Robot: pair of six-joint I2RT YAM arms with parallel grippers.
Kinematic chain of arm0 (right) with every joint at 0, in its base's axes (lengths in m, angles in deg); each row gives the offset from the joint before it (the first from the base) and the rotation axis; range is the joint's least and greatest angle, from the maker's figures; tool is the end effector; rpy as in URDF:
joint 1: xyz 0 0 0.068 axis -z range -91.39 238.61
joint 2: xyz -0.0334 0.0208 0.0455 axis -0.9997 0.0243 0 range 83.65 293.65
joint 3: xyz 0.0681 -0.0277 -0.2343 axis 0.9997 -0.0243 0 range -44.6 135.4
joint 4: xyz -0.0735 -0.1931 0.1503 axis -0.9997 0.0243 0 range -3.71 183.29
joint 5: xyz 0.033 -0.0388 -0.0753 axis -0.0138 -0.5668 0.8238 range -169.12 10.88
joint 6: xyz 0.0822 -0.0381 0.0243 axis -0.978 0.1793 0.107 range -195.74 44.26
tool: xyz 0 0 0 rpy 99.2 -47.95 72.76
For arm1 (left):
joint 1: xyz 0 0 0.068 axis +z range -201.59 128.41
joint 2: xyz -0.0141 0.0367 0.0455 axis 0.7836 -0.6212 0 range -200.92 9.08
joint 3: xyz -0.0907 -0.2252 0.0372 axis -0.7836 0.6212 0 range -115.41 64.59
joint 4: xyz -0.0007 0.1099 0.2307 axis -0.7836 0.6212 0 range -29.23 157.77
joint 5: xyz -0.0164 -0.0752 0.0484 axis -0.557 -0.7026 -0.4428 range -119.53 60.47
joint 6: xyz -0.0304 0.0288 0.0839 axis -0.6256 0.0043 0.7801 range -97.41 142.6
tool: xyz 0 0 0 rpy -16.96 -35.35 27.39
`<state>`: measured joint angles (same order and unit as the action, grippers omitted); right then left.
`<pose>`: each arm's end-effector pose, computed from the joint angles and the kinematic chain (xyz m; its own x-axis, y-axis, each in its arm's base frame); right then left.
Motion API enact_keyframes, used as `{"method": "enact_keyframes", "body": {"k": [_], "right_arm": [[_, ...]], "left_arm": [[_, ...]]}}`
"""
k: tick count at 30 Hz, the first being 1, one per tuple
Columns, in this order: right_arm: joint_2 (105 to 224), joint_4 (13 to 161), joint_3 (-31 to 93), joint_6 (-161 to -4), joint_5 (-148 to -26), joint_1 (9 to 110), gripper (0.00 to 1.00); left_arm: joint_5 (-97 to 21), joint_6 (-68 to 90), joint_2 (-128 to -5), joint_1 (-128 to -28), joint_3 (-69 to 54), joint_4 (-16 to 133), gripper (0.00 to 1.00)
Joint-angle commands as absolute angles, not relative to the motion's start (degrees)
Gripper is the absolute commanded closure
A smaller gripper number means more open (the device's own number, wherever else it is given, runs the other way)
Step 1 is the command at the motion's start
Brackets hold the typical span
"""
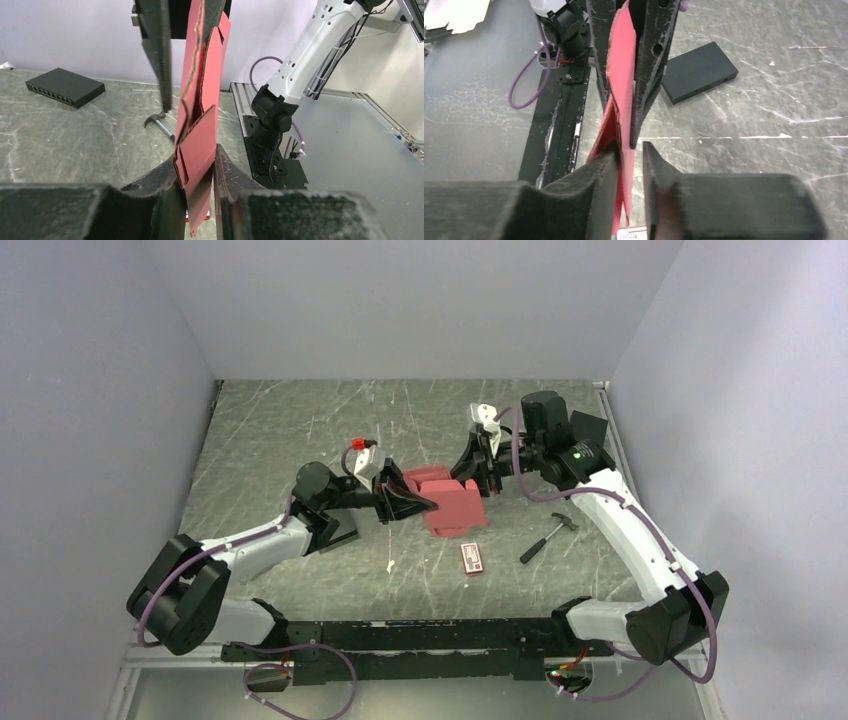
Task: Fold the paper box
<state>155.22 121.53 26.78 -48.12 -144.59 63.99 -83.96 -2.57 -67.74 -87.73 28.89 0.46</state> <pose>0.2163 0.1838 0.3330 -0.0745 -0.2458 -0.9665 -0.9947 -0.0509 0.0896 0.2032 -0.2336 0.2719 -0.1694 -0.1825 -0.9685 0.9849 -0.0671 -0.1597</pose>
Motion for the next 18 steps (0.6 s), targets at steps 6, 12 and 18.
{"method": "enact_keyframes", "body": {"k": [6, 12, 18], "right_arm": [[153.06, 121.11, 31.95, -49.86, -145.45, 67.37, 0.59], [153.16, 123.14, 33.21, -49.09, -146.52, 68.82, 0.50], [152.86, 126.81, 35.03, -46.18, -148.05, 71.49, 0.47]], "left_arm": [[-83.10, -4.33, -63.17, -87.05, 31.35, -3.15, 1.00], [-85.46, -8.13, -63.87, -85.78, 32.35, -8.94, 1.00], [-86.83, -10.91, -64.68, -84.27, 32.52, -10.34, 1.00]]}}
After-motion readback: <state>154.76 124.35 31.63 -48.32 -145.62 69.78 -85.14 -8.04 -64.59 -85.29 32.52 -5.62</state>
